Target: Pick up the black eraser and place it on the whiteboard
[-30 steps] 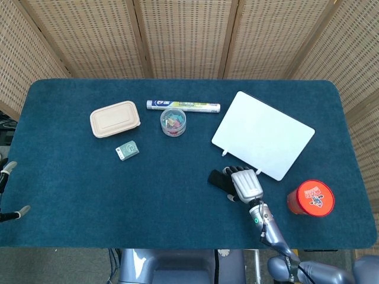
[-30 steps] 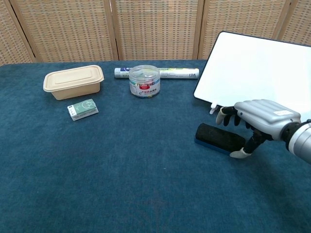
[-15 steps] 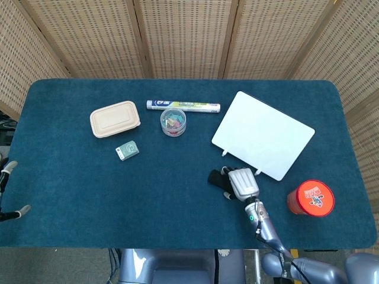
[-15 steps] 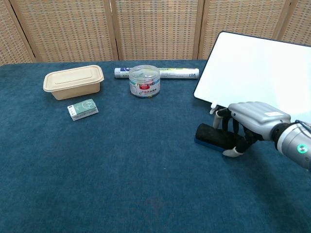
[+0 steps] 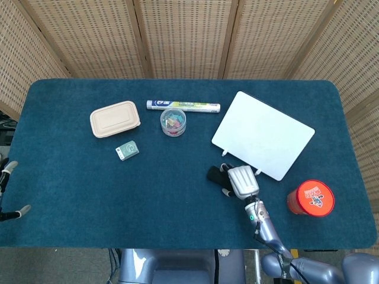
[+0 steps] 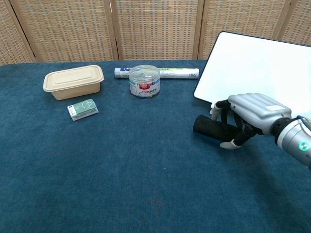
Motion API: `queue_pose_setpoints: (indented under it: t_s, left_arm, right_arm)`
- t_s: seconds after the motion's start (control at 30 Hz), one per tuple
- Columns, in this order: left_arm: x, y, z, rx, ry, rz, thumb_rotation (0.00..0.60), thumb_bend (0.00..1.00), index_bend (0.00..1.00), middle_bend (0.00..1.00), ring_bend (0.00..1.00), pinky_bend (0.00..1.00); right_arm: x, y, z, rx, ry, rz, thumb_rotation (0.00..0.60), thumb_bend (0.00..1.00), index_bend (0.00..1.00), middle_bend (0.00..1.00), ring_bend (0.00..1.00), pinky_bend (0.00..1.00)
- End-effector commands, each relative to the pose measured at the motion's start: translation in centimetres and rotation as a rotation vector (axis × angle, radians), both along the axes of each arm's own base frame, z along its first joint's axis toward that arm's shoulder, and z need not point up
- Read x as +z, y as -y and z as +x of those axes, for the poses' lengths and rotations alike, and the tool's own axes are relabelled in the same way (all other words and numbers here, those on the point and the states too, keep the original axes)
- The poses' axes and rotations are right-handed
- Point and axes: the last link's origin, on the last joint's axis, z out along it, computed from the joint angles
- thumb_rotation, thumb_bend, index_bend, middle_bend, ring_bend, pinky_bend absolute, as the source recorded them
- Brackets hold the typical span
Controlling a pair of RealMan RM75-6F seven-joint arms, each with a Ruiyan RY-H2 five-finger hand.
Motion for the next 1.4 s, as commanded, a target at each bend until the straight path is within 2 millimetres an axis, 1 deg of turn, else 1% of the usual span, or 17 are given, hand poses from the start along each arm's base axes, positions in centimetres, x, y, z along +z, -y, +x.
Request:
queue_pose_setpoints:
  t_s: [0.03, 0.2, 0.27, 0.33, 0.47, 0.57, 0.63, 0.83, 0.97, 1.17, 1.2, 1.23, 1.27, 1.3, 1.33, 1.37, 1.4]
  left_arm:
    - [0.0, 0.0, 0.0, 0.000, 0.000, 0.000, 0.600, 0.00, 0.00, 0.00, 0.00, 0.00]
    - [0.0, 0.0, 0.0, 0.001, -0.001, -0.001, 0.600, 0.00, 0.00, 0.00, 0.00, 0.00]
    - [-0.1, 0.0, 0.0, 0.001, -0.001, -0.001, 0.600, 0.00, 0.00, 0.00, 0.00, 0.00]
    - [-0.1, 0.0, 0.0, 0.000, -0.002, -0.002, 0.600, 0.00, 0.00, 0.00, 0.00, 0.00]
    - [-0.1, 0.0, 0.1, -0.001, -0.002, -0.002, 0.600, 0.00, 0.00, 0.00, 0.00, 0.00]
    - [-0.1, 0.0, 0.0, 0.001, -0.003, -0.003, 0.600, 0.00, 0.00, 0.00, 0.00, 0.00]
    - [-0.2, -0.1, 0.1, 0.002, -0.004, -0.004, 0.600, 0.00, 0.00, 0.00, 0.00, 0.00]
    - [-0.4, -0.3, 0.1, 0.009, -0.010, -0.010, 0.600, 0.00, 0.00, 0.00, 0.00, 0.00]
    - [-0.4, -0.4, 0.0, 0.014, -0.011, -0.009, 0.600, 0.00, 0.00, 0.00, 0.00, 0.00]
    - [-0.5, -0.7, 0.0, 0.022, -0.012, -0.010, 0.600, 0.00, 0.00, 0.00, 0.00, 0.00]
    - [-0.5, -0.7, 0.0, 0.022, -0.012, -0.010, 0.600, 0.00, 0.00, 0.00, 0.00, 0.00]
    - [-0.5, -0.7, 0.0, 0.022, -0.013, -0.010, 0.600, 0.00, 0.00, 0.00, 0.00, 0.00]
    - [-0.5, -0.7, 0.0, 0.023, -0.013, -0.010, 0.600, 0.00, 0.00, 0.00, 0.00, 0.00]
    - [-0.5, -0.7, 0.0, 0.023, -0.013, -0.010, 0.600, 0.00, 0.00, 0.00, 0.00, 0.00]
    - [-0.5, -0.7, 0.0, 0.023, -0.013, -0.010, 0.600, 0.00, 0.00, 0.00, 0.00, 0.00]
    - [-0.5, -0.7, 0.0, 0.024, -0.013, -0.009, 0.600, 0.00, 0.00, 0.00, 0.00, 0.00]
    - [-0.5, -0.7, 0.0, 0.025, -0.014, -0.009, 0.600, 0.00, 0.00, 0.00, 0.00, 0.00]
  right_arm:
    - [0.9, -0.2, 0.6, 0.046, 0.023, -0.022, 0.600, 0.43, 0.53, 0.61, 0.62, 0.59]
    - [3.4, 0.4, 2.1, 0.143, 0.045, -0.115, 0.600, 0.44, 0.53, 0.61, 0.62, 0.59]
    - [5.0, 1.6, 2.6, 0.182, 0.040, -0.191, 0.600, 0.44, 0.53, 0.61, 0.62, 0.59]
    - [6.2, 2.9, 2.7, 0.202, 0.022, -0.252, 0.600, 0.44, 0.53, 0.61, 0.62, 0.59]
    - [8.2, 5.8, 2.1, 0.231, -0.079, -0.381, 0.600, 0.44, 0.53, 0.61, 0.62, 0.59]
    - [9.0, 7.5, 1.1, 0.235, -0.165, -0.430, 0.600, 0.44, 0.53, 0.61, 0.62, 0.59]
    - [9.2, 8.3, 0.3, 0.228, -0.222, -0.446, 0.600, 0.44, 0.53, 0.61, 0.62, 0.59]
    - [8.9, 9.9, -1.8, 0.189, -0.342, -0.455, 0.600, 0.44, 0.53, 0.61, 0.62, 0.59]
    - [8.5, 10.6, -3.0, 0.128, -0.344, -0.447, 0.600, 0.44, 0.53, 0.61, 0.62, 0.59]
    - [8.2, 10.7, -3.8, 0.107, -0.322, -0.456, 0.600, 0.43, 0.53, 0.60, 0.62, 0.59]
    - [8.2, 10.7, -3.8, 0.102, -0.318, -0.459, 0.600, 0.40, 0.51, 0.56, 0.59, 0.59]
    - [8.1, 10.8, -4.0, 0.095, -0.314, -0.458, 0.600, 0.32, 0.44, 0.46, 0.48, 0.55]
    - [8.0, 10.8, -4.1, 0.088, -0.307, -0.454, 0.600, 0.20, 0.33, 0.30, 0.31, 0.45]
    - [7.9, 10.7, -4.3, 0.079, -0.299, -0.446, 0.600, 0.12, 0.24, 0.19, 0.19, 0.36]
    - [7.8, 10.7, -4.6, 0.065, -0.296, -0.433, 0.600, 0.04, 0.13, 0.06, 0.06, 0.24]
    - [7.8, 10.7, -4.9, 0.051, -0.299, -0.427, 0.600, 0.00, 0.07, 0.00, 0.00, 0.16]
    - [7.8, 10.7, -5.0, 0.038, -0.301, -0.430, 0.600, 0.00, 0.05, 0.00, 0.00, 0.13]
